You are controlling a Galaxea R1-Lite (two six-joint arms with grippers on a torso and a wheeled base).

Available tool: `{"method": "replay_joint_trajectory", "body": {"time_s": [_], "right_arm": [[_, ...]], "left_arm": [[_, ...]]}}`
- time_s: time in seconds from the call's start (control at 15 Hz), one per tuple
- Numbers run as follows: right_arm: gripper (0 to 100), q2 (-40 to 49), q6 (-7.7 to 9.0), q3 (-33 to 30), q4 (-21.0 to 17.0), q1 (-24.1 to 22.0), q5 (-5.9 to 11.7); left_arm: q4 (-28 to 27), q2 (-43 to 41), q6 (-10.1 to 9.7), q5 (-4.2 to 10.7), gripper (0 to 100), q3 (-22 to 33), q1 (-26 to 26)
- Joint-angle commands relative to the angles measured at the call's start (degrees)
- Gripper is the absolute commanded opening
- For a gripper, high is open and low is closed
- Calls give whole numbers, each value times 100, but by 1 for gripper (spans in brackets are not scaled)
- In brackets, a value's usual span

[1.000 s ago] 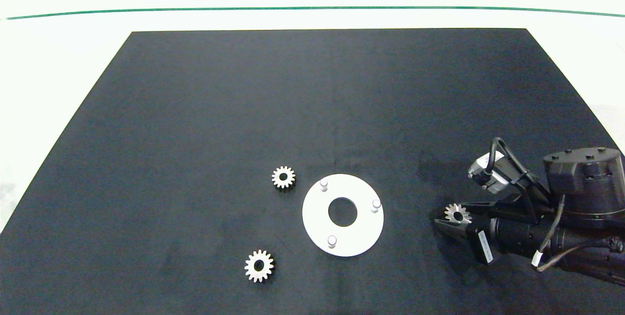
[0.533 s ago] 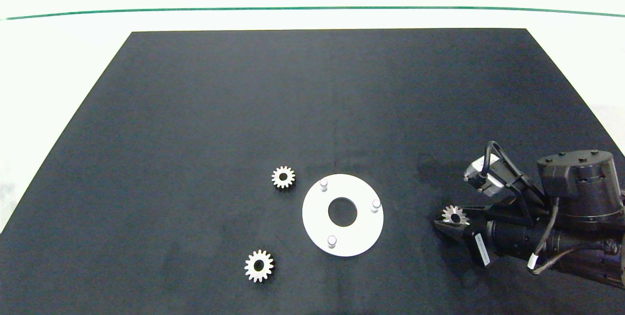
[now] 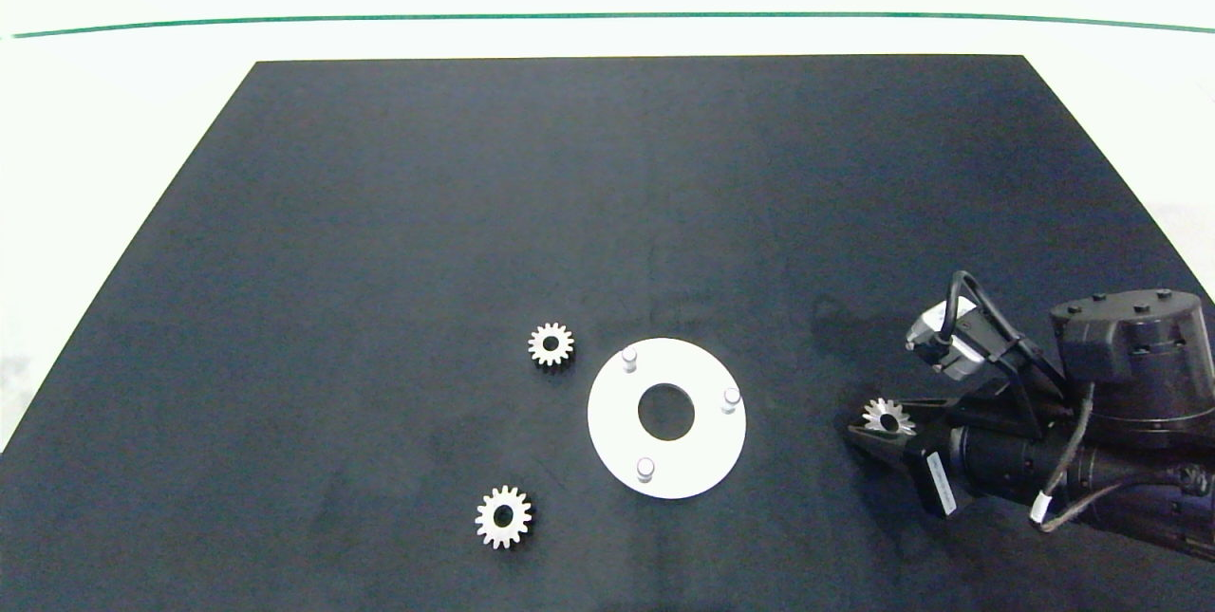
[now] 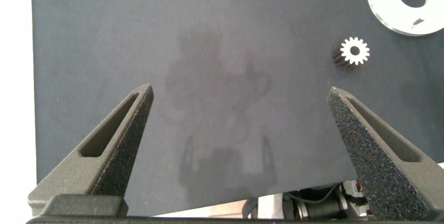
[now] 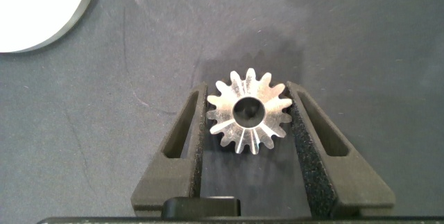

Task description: Install three planetary gears onto the carrier pins

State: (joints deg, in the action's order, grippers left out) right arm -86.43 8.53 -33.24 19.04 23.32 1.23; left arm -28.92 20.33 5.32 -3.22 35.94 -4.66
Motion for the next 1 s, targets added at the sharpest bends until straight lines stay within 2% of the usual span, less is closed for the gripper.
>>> {"method": "replay_joint_trajectory", "body": {"time_s": [0.07, 0.13, 0.2, 0.27, 0.33, 0.4, 0.47, 0.53, 0.6, 0.8, 1.0], "right_arm": [[20, 267, 17, -51, 3, 76, 0], [18, 346, 8, -95, -41, 155, 9], [16, 540, -1, -288, -366, 375, 149], [16, 645, 8, -411, -612, 533, 211], [16, 794, -27, -666, -1096, 867, 264], [16, 821, -71, -956, -1474, 1192, 457], [16, 794, -124, -1123, -1623, 1421, 685], [16, 707, -133, -1325, -1676, 1746, 958], [16, 522, -133, -1474, -1658, 1895, 1072], [16, 170, -124, -1782, -1667, 2019, 1151], [16, 206, -124, -1747, -1702, 2001, 1151]], "left_arm": [[-18, 6, -4, -3, 100, 1, 9], [-18, 6, 5, -3, 100, 1, 9], [-18, 14, 5, -3, 100, -8, 9], [-18, 6, 5, -3, 100, -8, 9], [-18, 14, 5, -3, 100, -17, 17], [-18, 14, 5, -3, 100, -17, 17], [-18, 6, 5, -3, 100, -17, 26], [-18, 14, 5, -3, 100, -17, 26], [-18, 14, 5, -3, 100, -8, 26], [-18, 6, -4, -3, 100, 1, 35], [-18, 67, -13, -3, 100, 71, 26]]}}
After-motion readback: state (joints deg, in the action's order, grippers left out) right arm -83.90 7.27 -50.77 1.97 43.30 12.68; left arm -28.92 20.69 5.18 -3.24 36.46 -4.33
